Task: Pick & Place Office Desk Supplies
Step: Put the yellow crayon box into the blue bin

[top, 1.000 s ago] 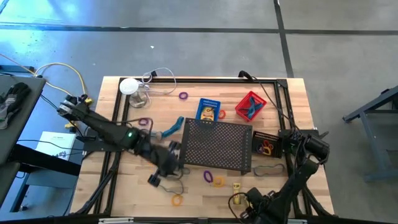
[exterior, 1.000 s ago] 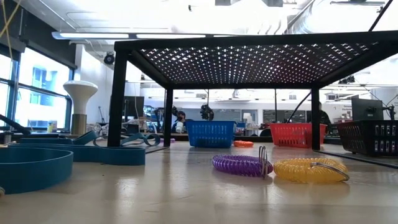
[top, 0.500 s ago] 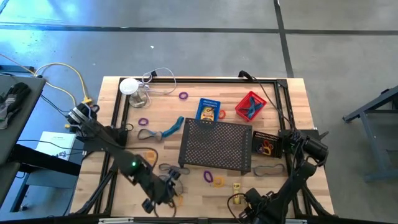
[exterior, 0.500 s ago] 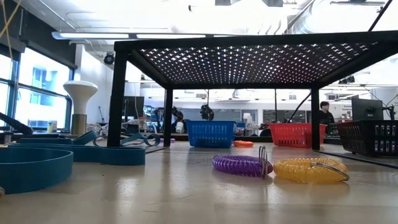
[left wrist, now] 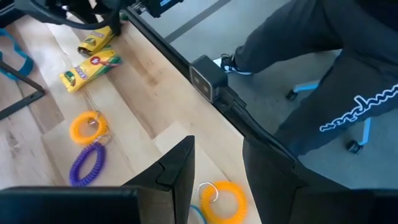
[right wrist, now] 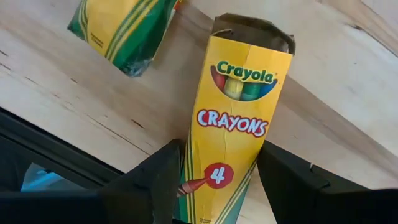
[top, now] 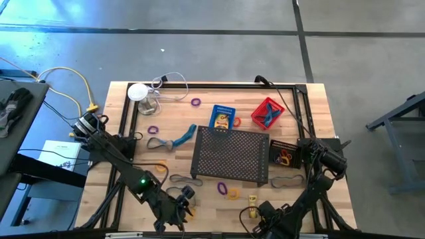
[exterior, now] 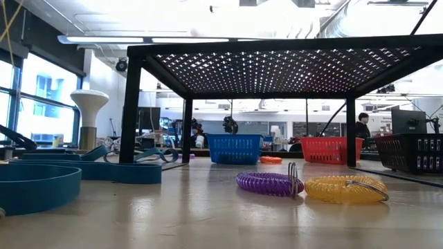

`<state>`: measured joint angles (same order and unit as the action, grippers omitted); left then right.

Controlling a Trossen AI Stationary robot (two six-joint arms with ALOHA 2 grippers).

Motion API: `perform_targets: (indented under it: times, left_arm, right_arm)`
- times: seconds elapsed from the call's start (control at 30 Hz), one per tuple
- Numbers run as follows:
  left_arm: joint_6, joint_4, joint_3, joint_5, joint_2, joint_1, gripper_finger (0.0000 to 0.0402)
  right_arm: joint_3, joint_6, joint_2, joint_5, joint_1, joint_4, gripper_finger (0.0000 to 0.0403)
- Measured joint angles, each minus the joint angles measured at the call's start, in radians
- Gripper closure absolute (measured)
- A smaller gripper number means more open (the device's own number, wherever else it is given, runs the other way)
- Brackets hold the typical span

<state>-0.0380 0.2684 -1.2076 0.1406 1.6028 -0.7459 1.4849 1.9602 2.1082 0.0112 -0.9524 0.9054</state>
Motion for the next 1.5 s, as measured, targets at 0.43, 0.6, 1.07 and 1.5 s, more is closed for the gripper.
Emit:
perform_targets:
  times: [0.43, 0.6, 1.07, 1.5]
  left_arm:
    - [-0.066, -0.004, 0.000, 0.068, 0.045, 0.011, 0.0272]
    - [-0.154, -0.010, 0.000, 0.215, 0.095, 0.011, 0.0272]
    - [-0.661, -0.368, 0.000, 0.544, 0.270, 0.000, 0.0272]
    - [-0.948, -0.664, 0.000, 0.507, 0.311, 0.082, 0.0272]
  right_arm:
    - [-0.004, -0.055, -0.018, -0.006, -0.003, -0.008, 0.0278]
    - [-0.005, -0.072, -0.052, -0.002, -0.003, -0.017, 0.0285]
    - [-0.004, -0.158, -0.180, 0.021, 0.024, -0.031, 0.0293]
    - [-0.003, -0.397, -0.249, 0.023, 0.147, -0.031, 0.0293]
